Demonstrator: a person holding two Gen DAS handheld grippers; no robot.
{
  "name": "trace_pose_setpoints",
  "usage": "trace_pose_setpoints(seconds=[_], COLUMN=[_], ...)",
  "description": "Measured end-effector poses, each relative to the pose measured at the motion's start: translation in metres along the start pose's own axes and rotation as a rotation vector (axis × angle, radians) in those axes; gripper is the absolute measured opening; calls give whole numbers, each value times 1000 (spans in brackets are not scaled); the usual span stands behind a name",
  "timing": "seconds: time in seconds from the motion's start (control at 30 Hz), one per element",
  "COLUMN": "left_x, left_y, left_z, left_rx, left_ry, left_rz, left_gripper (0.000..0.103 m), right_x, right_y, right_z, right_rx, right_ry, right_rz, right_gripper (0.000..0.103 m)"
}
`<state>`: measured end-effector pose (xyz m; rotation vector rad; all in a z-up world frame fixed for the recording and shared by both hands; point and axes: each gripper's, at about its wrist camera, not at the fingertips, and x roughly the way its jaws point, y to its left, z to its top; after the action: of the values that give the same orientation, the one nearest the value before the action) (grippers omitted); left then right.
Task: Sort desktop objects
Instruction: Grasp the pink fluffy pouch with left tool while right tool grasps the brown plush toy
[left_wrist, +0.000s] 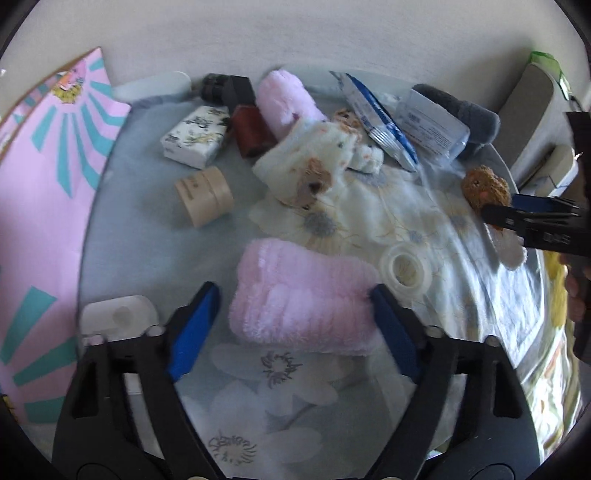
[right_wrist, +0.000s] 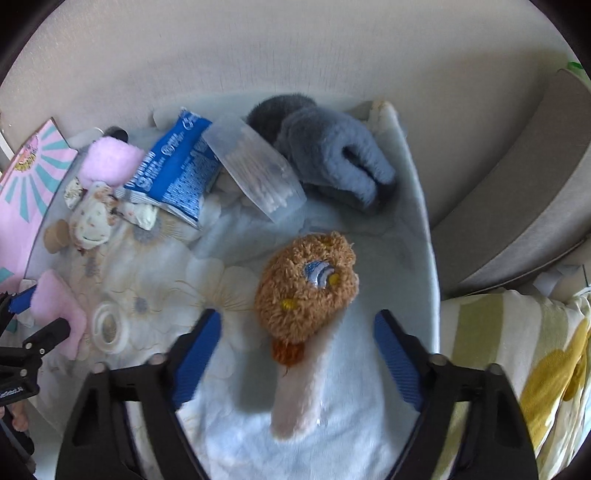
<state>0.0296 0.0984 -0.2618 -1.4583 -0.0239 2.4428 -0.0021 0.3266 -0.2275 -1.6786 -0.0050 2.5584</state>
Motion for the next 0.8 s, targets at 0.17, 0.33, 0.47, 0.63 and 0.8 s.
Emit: trace_pose_setpoints(seconds=[0.17,0.33,0.47,0.63,0.8], left_x=[-1,-19,-30,-60,-92], left_y=[-13,-8,-6,-4,-2], left_z=[-1,10,17,30,52], left_rx=[44,12,-1,-12,0], left_ry=[-8,-12,-14,-40,-60], left_rz=[1,-15,6,-1,2], left_gripper=[45,22,22,22,22], right_x=[11,-3,-18,-42,-60], right_y=[-4,-11,-13,-8,6], right_z=[2,-1,-4,-3,13], right_rx=[19,57,69,70,64], right_ry=[46,46,35,8,-18], right_rz=[24,46,49,55,67], right_gripper=[36,29,29,29,29])
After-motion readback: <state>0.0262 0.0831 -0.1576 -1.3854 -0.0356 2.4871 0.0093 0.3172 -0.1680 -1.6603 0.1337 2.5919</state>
